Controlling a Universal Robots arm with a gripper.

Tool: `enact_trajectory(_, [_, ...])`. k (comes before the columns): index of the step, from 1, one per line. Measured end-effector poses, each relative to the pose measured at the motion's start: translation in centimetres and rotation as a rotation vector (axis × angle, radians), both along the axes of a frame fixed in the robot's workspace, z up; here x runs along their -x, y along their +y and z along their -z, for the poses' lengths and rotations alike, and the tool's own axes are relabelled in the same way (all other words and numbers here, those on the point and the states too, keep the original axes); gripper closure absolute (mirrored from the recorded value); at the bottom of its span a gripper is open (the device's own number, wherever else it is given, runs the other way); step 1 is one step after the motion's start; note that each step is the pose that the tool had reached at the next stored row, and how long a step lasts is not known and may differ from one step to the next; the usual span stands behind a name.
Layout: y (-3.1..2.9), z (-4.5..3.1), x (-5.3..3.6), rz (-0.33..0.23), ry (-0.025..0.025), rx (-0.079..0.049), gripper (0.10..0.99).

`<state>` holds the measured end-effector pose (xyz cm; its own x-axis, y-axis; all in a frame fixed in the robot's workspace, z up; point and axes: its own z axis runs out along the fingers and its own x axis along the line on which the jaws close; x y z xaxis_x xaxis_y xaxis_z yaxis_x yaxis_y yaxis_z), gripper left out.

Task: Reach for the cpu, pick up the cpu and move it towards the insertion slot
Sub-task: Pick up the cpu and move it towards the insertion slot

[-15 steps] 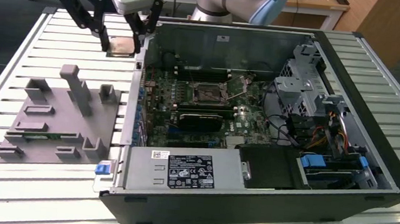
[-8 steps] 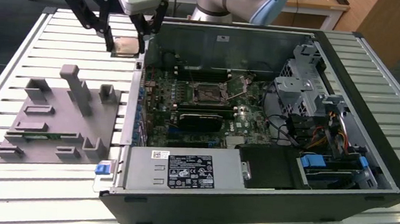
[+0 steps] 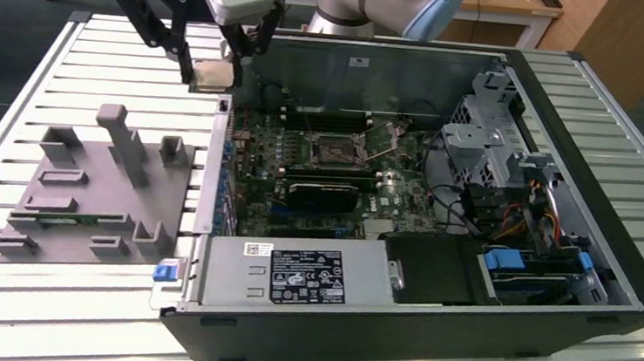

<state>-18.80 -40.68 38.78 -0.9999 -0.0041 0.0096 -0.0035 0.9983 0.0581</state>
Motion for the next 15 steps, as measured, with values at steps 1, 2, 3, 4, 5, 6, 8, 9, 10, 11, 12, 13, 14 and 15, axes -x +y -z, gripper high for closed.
enact_trajectory(1, [0.0, 0.0, -0.08, 0.0, 0.0001, 0.0, 0.545])
enact_trajectory(2, [0.0, 0.0, -0.16, 0.0, 0.0001, 0.0, 0.545])
enact_trajectory(3, [0.0, 0.0, -0.28, 0.0, 0.0001, 0.0, 0.545])
enact_trajectory(4, [0.0, 0.0, -0.4, 0.0, 0.0001, 0.0, 0.545])
enact_trajectory(5, [0.0, 0.0, -0.51, 0.0, 0.0001, 0.0, 0.545])
enact_trajectory(6, [0.0, 0.0, -0.6, 0.0, 0.0, 0.0, 0.545])
enact_trajectory(8, [0.0, 0.0, -0.8, 0.0, 0.0001, 0.0, 0.545])
enact_trajectory(9, [0.0, 0.0, -0.91, 0.0, 0.0, 0.0, 0.545])
enact_trajectory(10, [0.0, 0.0, -1.01, 0.0, 0.0, 0.0, 0.545])
enact_trajectory(11, [0.0, 0.0, -1.12, 0.0, 0.0, 0.0, 0.545])
enact_trajectory(12, [0.0, 0.0, -1.23, 0.0, 0.0, 0.0, 0.545])
enact_trajectory(13, [0.0, 0.0, -1.33, 0.0, 0.0, 0.0, 0.545])
enact_trajectory(14, [0.0, 0.0, -1.45, 0.0, 0.0, 0.0, 0.545])
enact_trajectory(15, [0.0, 0.0, -1.57, 0.0, 0.0001, 0.0, 0.545])
